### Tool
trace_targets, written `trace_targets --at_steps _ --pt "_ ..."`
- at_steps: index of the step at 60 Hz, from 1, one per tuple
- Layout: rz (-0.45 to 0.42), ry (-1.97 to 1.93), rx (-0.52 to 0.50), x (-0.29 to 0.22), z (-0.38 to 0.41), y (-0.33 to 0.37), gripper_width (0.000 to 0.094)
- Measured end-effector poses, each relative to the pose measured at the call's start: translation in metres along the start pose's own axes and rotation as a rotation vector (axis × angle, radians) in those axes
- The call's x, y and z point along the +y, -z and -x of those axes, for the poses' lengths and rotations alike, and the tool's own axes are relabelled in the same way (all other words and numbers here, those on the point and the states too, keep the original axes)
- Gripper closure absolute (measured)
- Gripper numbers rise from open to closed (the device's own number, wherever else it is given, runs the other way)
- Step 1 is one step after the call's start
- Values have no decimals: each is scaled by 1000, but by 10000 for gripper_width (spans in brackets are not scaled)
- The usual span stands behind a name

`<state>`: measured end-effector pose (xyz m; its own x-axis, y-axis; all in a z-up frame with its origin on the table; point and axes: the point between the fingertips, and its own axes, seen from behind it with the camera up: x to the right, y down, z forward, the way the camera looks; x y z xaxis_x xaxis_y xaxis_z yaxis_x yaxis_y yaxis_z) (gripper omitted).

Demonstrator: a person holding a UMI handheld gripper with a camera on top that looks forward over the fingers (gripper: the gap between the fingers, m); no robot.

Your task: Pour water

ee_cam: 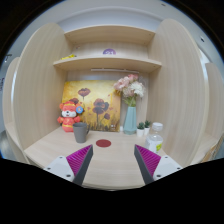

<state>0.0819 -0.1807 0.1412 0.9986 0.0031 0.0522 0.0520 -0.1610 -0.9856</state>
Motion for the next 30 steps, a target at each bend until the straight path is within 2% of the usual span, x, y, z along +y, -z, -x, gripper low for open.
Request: trace_targets --at_steps 18,30 --pt "24 -33 180 46 -124 -36 74" --pt "24 -41 201 51 -159 -91 83"
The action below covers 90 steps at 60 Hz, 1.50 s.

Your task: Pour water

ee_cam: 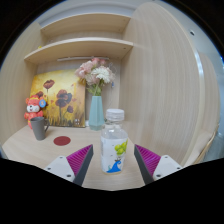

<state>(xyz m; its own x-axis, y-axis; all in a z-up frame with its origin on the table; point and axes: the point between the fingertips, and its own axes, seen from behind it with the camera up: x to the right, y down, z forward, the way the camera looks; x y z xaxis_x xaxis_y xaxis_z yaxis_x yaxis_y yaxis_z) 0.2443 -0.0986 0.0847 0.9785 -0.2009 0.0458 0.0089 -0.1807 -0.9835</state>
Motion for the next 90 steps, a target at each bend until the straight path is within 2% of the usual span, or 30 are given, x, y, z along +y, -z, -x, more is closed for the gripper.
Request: trace_targets --at_steps 13,19,24,33,45,54,70,90 --pt "-9 29 16 -1 -7 -54 150" --pt "2 -20 -8 0 -1 -65 349" --pt "-3 -54 -12 -1 1 -66 390" --pt "-4 -16 -7 0 1 -68 535" --pt "16 88 4 -5 16 -74 536" --pt "-19 360 17 -39 51 -96 535" --pt "-220 1077 75 -127 164 -141 535" --pt "-470 1848 137 -162 277 -166 536"
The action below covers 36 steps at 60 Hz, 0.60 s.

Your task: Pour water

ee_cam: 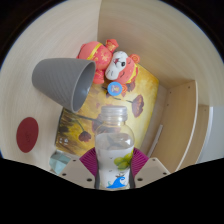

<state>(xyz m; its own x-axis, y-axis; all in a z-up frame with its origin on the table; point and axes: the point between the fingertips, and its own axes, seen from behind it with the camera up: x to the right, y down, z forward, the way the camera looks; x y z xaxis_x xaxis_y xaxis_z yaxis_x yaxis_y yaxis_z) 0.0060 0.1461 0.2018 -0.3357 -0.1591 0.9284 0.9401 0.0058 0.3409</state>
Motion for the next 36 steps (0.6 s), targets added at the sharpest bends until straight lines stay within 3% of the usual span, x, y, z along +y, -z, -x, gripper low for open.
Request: trace_targets --at_steps 19,36 --pt "-139 457 78 -43 -3 -10 537" --pt "-91 185 118 -35 -36 -9 536"
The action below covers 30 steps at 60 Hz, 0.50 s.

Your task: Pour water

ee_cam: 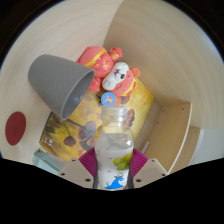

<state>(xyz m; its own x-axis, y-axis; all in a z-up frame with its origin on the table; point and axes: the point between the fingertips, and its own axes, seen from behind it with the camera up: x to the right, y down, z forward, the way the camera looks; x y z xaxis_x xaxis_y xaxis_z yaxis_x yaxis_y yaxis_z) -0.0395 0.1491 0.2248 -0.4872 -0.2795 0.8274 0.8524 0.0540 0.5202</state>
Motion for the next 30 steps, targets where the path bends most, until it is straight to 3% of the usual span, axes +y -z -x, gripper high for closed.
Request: trace_targets --at_steps 14,22,30 --pt "188 -840 -39 62 -25 8 536" --pt "240 -1324 -45 82 -21 20 535" --pt "269 -1817 -112 73 16 30 534"
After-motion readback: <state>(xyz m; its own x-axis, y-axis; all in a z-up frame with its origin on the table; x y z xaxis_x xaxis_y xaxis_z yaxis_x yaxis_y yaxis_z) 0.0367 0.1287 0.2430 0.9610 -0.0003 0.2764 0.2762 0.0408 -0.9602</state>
